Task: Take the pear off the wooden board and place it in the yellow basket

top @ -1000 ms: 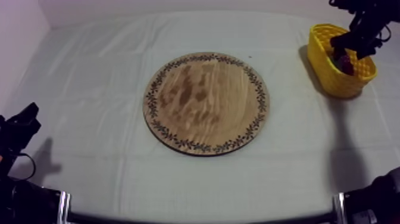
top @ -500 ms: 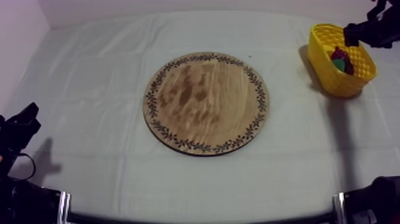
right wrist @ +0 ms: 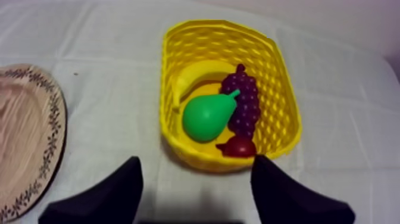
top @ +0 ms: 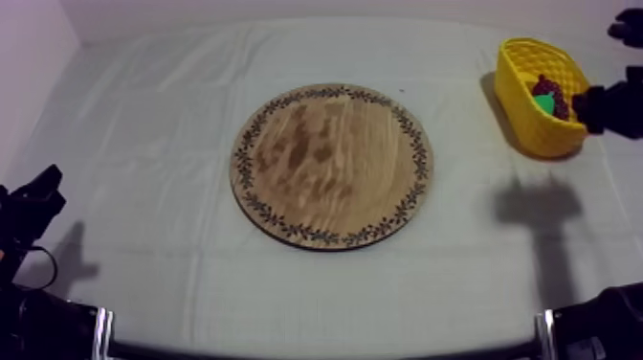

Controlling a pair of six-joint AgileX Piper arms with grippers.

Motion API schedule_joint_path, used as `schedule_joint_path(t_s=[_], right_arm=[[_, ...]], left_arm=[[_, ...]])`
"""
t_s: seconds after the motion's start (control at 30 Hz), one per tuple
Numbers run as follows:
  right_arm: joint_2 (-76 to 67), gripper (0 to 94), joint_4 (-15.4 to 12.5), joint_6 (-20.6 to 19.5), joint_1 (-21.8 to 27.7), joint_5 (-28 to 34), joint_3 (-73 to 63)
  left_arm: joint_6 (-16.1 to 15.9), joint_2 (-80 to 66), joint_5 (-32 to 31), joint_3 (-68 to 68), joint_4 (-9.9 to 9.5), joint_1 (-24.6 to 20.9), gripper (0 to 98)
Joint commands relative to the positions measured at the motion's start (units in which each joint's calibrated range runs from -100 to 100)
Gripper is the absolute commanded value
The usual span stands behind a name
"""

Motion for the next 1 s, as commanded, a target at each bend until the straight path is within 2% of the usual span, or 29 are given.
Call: schedule_joint_path(t_s=[0.0, 0.17, 0.37, 0.53, 0.63, 0.73, 0.83, 0.97], right_arm=[[-13.53, 50.3, -1.68, 1.98, -0.35, 0.05, 6.94], [-25.44, 42.1, -3.77, 3.40, -1.29, 1.49, 14.46], [-37.07, 29.9, -8.45, 6.77, -1.24, 4.19, 20.96], [-43.39, 12.6, -10.81, 8.19, -1.40, 5.92, 25.64], [-45.28, 5.5, -11.39, 7.00, -1.49, 7.67, 26.28], [-45.97, 2.4, -11.93, 4.16, -1.39, 7.46, 27.15], [-46.21, 1.3, -13.36, 4.10, -1.55, 5.96, 27.70], [-46.30, 4.6, -12.64, 5.03, -1.67, 5.17, 27.98]], left_arm=[[-0.01, 0.00, -0.01, 0.00, -0.02, 0.01, 0.1], [-0.01, 0.00, -0.01, 0.00, -0.02, 0.01, 0.1], [-0.01, 0.00, -0.01, 0.00, -0.02, 0.01, 0.1], [-0.01, 0.00, -0.01, 0.00, -0.02, 0.01, 0.1], [-0.01, 0.00, -0.01, 0.00, -0.02, 0.01, 0.1], [-0.01, 0.00, -0.01, 0.00, -0.02, 0.01, 0.1], [-0.01, 0.00, -0.01, 0.00, -0.02, 0.01, 0.1], [-0.01, 0.00, -0.01, 0.00, -0.02, 0.01, 0.1]])
